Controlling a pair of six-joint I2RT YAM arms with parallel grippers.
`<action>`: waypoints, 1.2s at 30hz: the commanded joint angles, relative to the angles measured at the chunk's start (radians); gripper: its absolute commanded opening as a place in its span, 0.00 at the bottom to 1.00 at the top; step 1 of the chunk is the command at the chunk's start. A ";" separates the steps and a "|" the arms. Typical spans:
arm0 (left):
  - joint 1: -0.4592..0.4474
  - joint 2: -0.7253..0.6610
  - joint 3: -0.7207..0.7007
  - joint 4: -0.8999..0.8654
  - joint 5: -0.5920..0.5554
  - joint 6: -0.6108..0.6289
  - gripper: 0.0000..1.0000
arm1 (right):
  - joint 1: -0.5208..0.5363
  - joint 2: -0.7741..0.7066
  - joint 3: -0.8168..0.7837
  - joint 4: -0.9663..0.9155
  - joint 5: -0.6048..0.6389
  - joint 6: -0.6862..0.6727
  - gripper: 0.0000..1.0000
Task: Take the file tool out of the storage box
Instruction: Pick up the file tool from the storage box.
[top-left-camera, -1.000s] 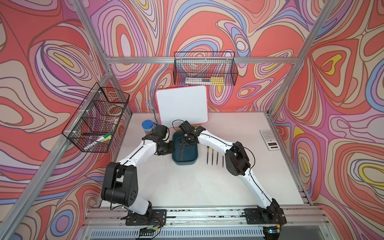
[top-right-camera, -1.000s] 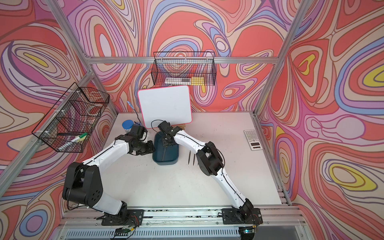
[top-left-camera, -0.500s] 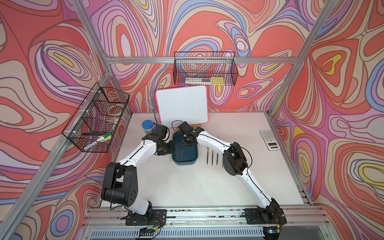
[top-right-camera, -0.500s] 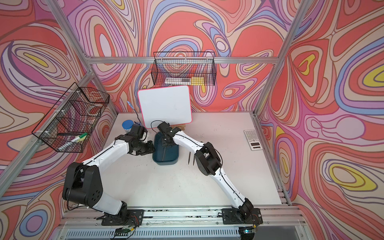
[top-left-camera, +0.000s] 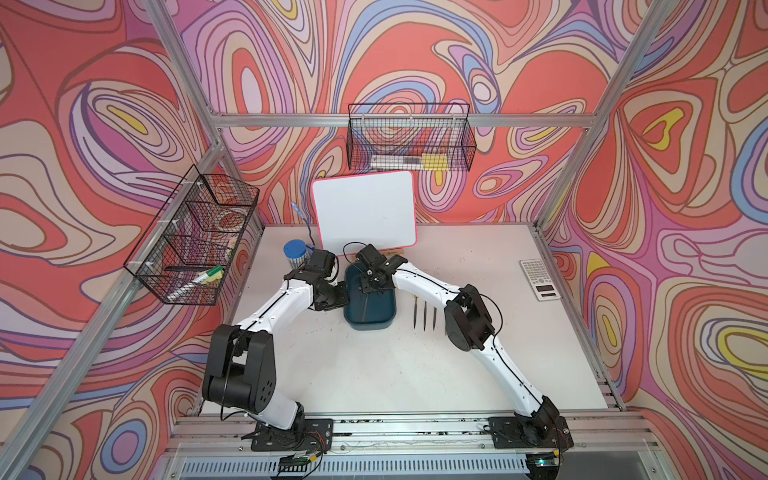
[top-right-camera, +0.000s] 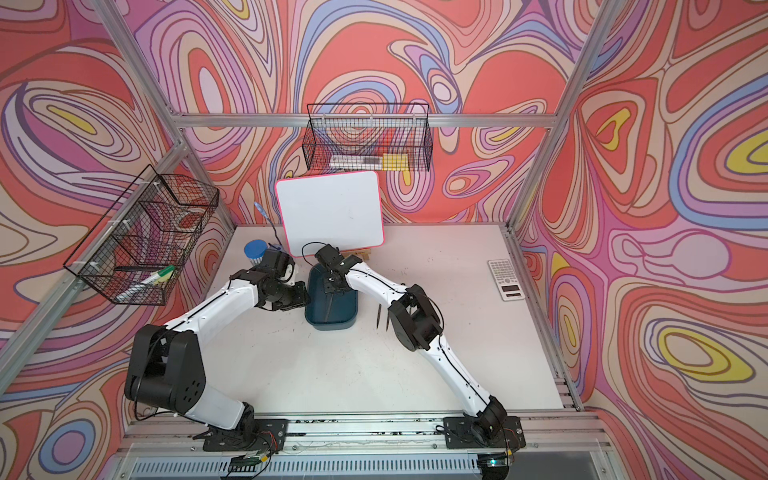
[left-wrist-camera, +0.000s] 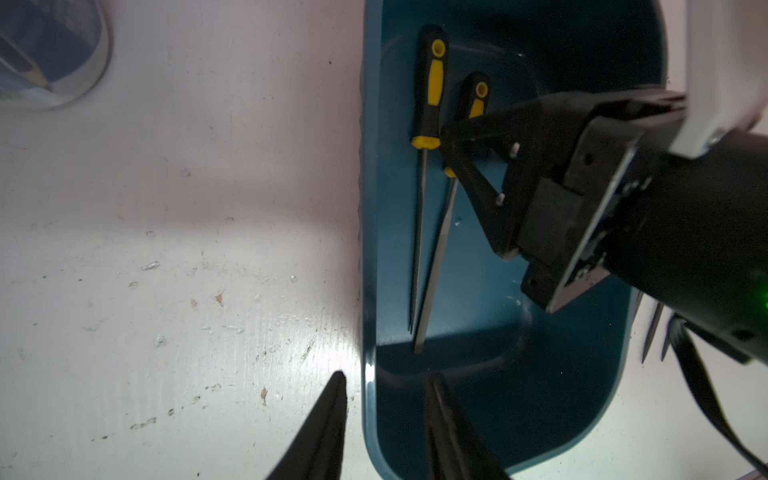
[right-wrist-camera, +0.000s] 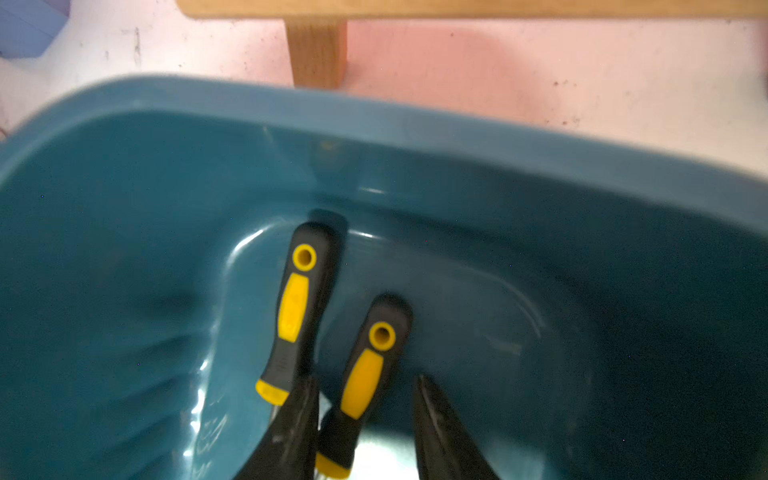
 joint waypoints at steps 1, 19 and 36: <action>-0.004 -0.016 -0.011 -0.021 -0.017 0.016 0.36 | 0.005 0.048 0.010 -0.029 0.008 -0.005 0.38; -0.004 -0.040 -0.018 -0.032 -0.033 0.022 0.36 | 0.006 0.060 -0.011 -0.064 0.043 0.001 0.15; -0.005 -0.036 0.017 -0.054 -0.036 0.032 0.36 | 0.002 -0.439 -0.531 0.598 -0.081 0.059 0.07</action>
